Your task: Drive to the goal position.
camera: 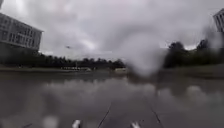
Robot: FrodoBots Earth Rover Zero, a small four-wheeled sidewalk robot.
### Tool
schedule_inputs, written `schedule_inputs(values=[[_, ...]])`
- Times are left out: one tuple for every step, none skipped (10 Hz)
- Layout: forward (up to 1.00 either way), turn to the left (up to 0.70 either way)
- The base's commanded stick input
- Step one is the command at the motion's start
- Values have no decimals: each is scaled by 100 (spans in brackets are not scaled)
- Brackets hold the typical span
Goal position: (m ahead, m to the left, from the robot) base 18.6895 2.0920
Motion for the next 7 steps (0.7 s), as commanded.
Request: schedule_inputs(values=[[70,0],[70,0],[70,0],[70,0],[70,0],[70,-13],[70,-31]])
